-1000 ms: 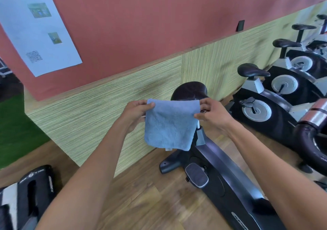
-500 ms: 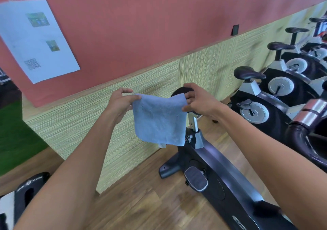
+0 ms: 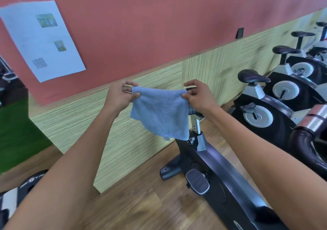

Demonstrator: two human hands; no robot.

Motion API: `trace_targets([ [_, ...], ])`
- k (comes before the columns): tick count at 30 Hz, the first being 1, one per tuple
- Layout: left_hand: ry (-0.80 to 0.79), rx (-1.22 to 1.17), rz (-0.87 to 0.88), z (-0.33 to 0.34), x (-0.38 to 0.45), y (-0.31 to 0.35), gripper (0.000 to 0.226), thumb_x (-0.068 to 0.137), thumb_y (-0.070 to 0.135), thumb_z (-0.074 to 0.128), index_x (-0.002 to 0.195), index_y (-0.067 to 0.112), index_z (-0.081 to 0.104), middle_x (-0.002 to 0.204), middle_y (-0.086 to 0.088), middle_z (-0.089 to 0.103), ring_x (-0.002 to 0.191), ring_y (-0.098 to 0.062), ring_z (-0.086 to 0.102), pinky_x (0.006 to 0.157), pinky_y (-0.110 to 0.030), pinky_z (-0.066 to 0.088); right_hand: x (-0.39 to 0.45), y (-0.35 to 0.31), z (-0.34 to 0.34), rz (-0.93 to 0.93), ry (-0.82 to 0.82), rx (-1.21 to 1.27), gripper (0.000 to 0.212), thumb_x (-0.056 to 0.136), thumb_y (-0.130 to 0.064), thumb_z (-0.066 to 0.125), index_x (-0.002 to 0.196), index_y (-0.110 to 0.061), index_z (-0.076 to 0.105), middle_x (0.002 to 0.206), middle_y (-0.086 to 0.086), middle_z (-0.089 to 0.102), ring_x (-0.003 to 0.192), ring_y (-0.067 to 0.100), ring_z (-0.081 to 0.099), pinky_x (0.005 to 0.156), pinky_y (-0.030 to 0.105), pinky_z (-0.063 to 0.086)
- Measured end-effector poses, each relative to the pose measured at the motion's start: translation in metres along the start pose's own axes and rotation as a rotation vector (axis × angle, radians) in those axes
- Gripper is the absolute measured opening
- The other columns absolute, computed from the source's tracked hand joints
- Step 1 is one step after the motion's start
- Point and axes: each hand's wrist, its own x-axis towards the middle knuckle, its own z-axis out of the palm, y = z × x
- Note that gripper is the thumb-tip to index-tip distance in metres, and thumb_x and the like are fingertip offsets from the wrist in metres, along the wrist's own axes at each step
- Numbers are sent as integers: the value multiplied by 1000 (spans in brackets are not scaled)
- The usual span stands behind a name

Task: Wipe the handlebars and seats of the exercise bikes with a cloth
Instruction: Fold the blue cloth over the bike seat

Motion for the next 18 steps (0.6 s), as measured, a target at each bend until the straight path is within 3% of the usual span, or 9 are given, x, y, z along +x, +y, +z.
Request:
trace_targets([
  [4, -76, 18, 1, -7, 6, 7, 40, 85, -9, 74, 115, 16, 68, 104, -6, 72, 82, -15, 69, 85, -34, 58, -1, -2, -4, 67, -171, 159, 49, 87, 7, 74, 129, -13, 60, 102, 17, 68, 81, 13, 67, 81, 33, 60],
  [9, -115, 98, 21, -11, 12, 17, 49, 90, -8, 68, 129, 21, 61, 109, -1, 73, 95, -18, 69, 92, -35, 55, -6, 0, -1, 21, -135, 108, 43, 83, 7, 78, 121, -11, 68, 102, 18, 69, 83, 20, 68, 84, 30, 59],
  [11, -154, 159, 56, -11, 14, 18, 52, 92, -6, 65, 132, 28, 58, 113, 0, 69, 88, -18, 65, 87, -36, 53, -9, 3, 2, 13, -117, 92, 35, 84, 3, 79, 115, -12, 71, 106, 16, 73, 92, 28, 72, 89, 34, 60],
  [13, -198, 258, 106, -11, 14, 20, 53, 94, -4, 62, 133, 32, 57, 103, -3, 64, 76, -16, 59, 74, -33, 49, -11, 5, 5, 3, -108, 68, 29, 85, -1, 80, 110, -13, 73, 104, 11, 75, 98, 26, 72, 88, 33, 61],
  [15, -206, 365, 174, -10, 14, 23, 49, 95, -3, 61, 130, 31, 57, 82, -4, 57, 66, -16, 51, 64, -29, 43, -14, 8, 7, -22, -98, 25, 23, 85, -4, 81, 105, -13, 73, 99, 8, 75, 92, 22, 73, 84, 33, 61],
  [18, -149, 504, 265, -5, 13, 28, 44, 94, -2, 62, 126, 27, 60, 69, -2, 47, 63, -16, 45, 63, -31, 43, -18, 13, 12, -64, -72, -75, 17, 83, -11, 83, 95, -15, 72, 91, 10, 73, 78, 16, 67, 79, 39, 59],
])
